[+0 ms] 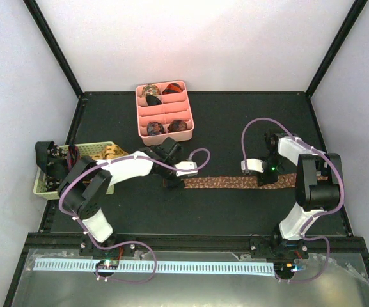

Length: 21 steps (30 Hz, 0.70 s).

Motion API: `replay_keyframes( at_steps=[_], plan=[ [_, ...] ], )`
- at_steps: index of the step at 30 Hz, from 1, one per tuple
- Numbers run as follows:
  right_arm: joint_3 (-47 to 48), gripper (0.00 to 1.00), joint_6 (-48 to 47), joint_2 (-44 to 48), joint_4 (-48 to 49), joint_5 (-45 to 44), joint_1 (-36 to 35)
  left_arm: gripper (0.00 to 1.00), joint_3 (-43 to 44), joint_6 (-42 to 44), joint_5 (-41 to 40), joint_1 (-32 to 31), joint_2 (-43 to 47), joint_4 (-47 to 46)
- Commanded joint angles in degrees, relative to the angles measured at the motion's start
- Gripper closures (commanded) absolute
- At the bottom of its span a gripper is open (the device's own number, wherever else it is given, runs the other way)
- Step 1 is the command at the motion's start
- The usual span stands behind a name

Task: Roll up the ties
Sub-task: Smooth out the tie at the center of the board.

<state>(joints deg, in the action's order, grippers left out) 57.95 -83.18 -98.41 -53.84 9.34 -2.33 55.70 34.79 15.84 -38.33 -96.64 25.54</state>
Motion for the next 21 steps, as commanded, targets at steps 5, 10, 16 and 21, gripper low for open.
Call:
replay_keyframes(
  at_steps=[5, 10, 16, 21],
  plan=[
    [1.82, 0.46, 1.64, -0.81, -2.75, 1.69, -0.69, 0.5, 0.48, 5.33, -4.2, -0.08, -1.07, 5.52],
    [1.6, 0.38, 0.88, -1.29, -2.78, -0.23, 0.78, 0.65, -1.64, 7.8, -4.97, 1.04, 1.16, 6.51],
    [1.48, 0.38, 0.37, -2.28, -2.78, -2.09, 1.53, 0.81, -4.75, 8.63, -6.63, 3.04, 4.17, 4.41],
    [1.46, 0.37, 0.54, -2.74, -2.56, -2.48, 1.57, 0.88, -7.49, 9.48, -7.04, 4.85, 6.67, 2.8]
  ],
)
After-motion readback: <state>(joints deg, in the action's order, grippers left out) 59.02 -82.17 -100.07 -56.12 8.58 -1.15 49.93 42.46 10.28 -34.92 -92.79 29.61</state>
